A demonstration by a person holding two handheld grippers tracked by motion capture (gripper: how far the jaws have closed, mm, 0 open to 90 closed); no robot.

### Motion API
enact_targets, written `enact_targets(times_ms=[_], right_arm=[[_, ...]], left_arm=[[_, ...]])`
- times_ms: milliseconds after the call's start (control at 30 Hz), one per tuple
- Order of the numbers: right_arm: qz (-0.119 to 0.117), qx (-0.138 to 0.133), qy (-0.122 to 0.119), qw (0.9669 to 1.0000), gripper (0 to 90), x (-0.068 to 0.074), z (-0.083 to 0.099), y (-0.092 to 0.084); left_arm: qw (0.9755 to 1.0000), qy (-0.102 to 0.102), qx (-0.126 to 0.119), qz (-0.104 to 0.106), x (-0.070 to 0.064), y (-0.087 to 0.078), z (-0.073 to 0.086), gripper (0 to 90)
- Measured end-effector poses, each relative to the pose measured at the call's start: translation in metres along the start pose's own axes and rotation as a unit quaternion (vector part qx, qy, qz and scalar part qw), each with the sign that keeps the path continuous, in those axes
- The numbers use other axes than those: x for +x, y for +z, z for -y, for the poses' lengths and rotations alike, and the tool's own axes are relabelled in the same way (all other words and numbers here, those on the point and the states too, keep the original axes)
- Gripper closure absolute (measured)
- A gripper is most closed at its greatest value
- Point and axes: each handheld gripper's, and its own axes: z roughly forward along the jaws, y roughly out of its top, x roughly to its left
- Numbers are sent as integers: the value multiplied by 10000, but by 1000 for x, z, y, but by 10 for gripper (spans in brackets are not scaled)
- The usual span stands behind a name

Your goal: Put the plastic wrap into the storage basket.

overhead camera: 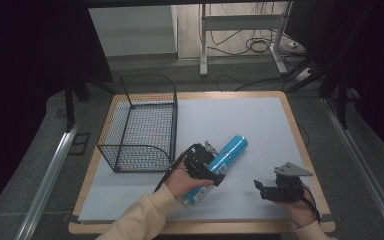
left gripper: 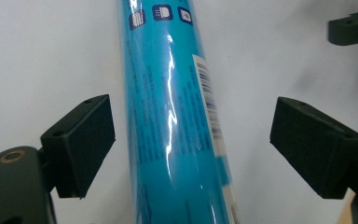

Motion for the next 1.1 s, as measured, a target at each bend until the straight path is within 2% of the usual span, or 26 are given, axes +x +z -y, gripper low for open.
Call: enact_targets(times_ms=[100, 300, 433, 533, 600, 633, 700, 733, 933, 1033, 1100], right_arm=[[-3, -1, -2, 10000, 118, 0, 0, 0], [9, 14, -12, 10000, 118, -1, 0, 0], [6, 32, -6, 10000, 118, -1, 0, 1], [18, 41, -21, 10000, 118, -1, 0, 0], [22, 48, -24, 10000, 118, -2, 0, 1], [21, 55, -21, 10000, 118, -2, 1, 1], [20, 69, -8, 10000, 118, -2, 1, 1], [18, 83, -2, 10000, 118, -2, 1, 2], [23, 105, -15, 9999, 118, -2, 1, 2], [30, 103, -10, 9999, 118, -2, 1, 2], [39, 105, -13, 9999, 118, -3, 1, 2]], left_arm=[[9998, -33, 176, -59, 1, 9, -6, 122], [9993, -92, 340, -125, 2, 23, -15, 107], [9989, -63, 421, -191, 2, 31, -17, 112], [9983, -114, 533, -211, 5, 37, -17, 119], [9972, -156, 688, -257, 8, 44, -17, 128], [9972, -167, 682, -277, 8, 44, -17, 132], [9962, -212, 729, -431, 9, 44, -18, 147], [9959, -253, 761, -418, 8, 46, -18, 149], [9925, -189, 1180, -266, 7, 54, -23, 155], [9912, -173, 1252, -391, 9, 60, -25, 174], [9906, -172, 1338, -240, 13, 61, -26, 187]])
